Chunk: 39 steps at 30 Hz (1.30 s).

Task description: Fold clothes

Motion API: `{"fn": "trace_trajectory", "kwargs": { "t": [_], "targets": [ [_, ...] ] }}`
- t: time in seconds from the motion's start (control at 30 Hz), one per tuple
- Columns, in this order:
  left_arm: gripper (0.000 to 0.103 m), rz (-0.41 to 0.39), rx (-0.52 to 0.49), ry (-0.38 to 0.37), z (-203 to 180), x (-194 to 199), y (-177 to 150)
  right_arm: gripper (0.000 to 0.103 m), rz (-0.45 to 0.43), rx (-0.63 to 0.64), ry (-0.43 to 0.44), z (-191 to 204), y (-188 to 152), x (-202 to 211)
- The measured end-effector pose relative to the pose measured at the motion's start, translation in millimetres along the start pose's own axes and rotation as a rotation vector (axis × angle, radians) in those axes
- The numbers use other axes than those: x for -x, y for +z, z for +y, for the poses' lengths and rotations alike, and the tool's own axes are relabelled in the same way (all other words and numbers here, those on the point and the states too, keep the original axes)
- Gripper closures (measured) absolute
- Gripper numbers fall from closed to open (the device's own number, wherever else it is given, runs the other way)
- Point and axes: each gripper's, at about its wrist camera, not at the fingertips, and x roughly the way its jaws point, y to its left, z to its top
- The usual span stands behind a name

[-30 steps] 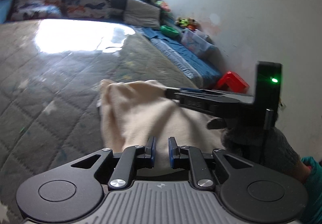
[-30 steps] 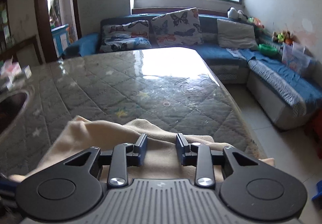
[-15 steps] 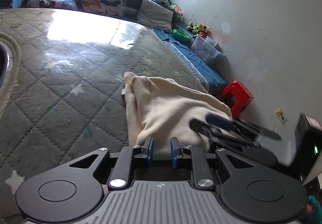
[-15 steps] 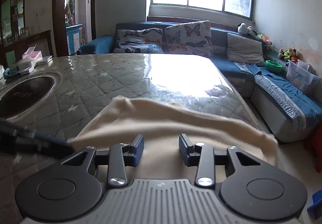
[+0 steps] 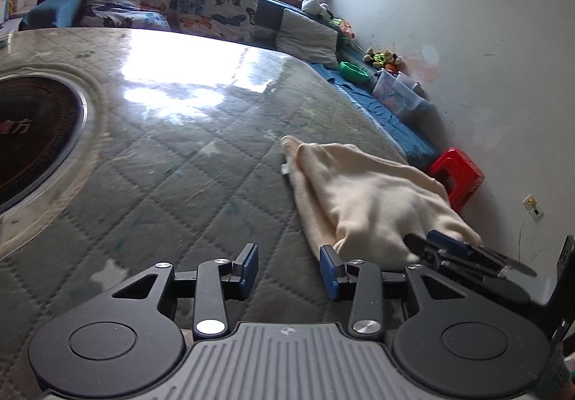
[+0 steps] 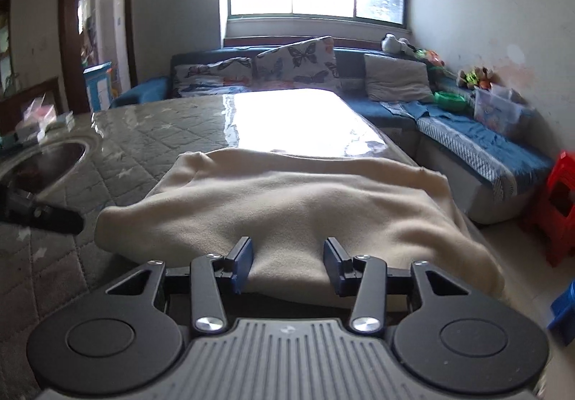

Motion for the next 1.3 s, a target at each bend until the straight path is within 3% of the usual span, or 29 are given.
{"fn": "trace_trajectory", "kwargs": {
  "t": [0.1,0.17,0.3,0.4,0.47,0.53,0.6,0.67,0.7,0.8,0.83,0.93,1.3],
  "targets": [
    [0.058,0.003,-0.017,0.048,3.2,1.7,-3.5,0.058,0.008,0.005,-0.007,1.1,2.7,2.6],
    [0.048,0.004,-0.03,0.078,5.3,2.8,-6.0,0.055,0.005,0.022,-0.02,4.0,4.7,6.7],
    [0.047,-0.003,-0.054,0.117,6.7,7.3,-12.3,0.05,0.012,0.025,-0.026,11.1,4.2,11.4],
    [0.041,-0.006,-0.065,0.137,5.9,9.6,-14.8,0.035,0.021,0.009,-0.024,15.0,3.5,13.7],
    [0.032,-0.011,-0.073,0.15,4.5,11.7,-16.3,0.035,0.02,0.016,-0.036,18.7,3.0,15.2],
    [0.029,-0.017,-0.087,0.167,3.1,14.4,-18.0,0.025,0.022,0.024,-0.051,23.0,2.1,16.7],
    [0.024,-0.03,-0.103,0.179,1.7,17.6,-19.9,0.023,0.027,0.028,-0.051,26.0,0.1,18.2],
    [0.012,-0.044,-0.119,0.191,0.2,20.8,-21.9,0.017,0.033,0.032,-0.05,28.8,-2.1,19.7],
    [0.011,-0.05,-0.128,0.197,-0.5,22.4,-22.8,0.012,0.036,0.033,-0.05,30.2,-3.2,20.4],
    [0.0,-0.072,-0.152,0.214,-3.3,27.5,-25.5,0.01,0.04,0.041,-0.071,34.5,-6.8,22.7],
    [0.0,-0.078,-0.16,0.218,-4.2,29.1,-26.5,0.004,0.045,0.037,-0.081,35.8,-8.0,23.6],
    [0.0,-0.094,-0.178,0.223,-6.7,33.4,-29.8,0.0,0.038,0.027,-0.095,38.5,-11.3,27.6],
    [0.0,-0.153,-0.211,0.237,-15.4,45.6,-39.4,0.0,0.017,0.014,-0.129,47.8,-13.4,40.6]
  ]
}}
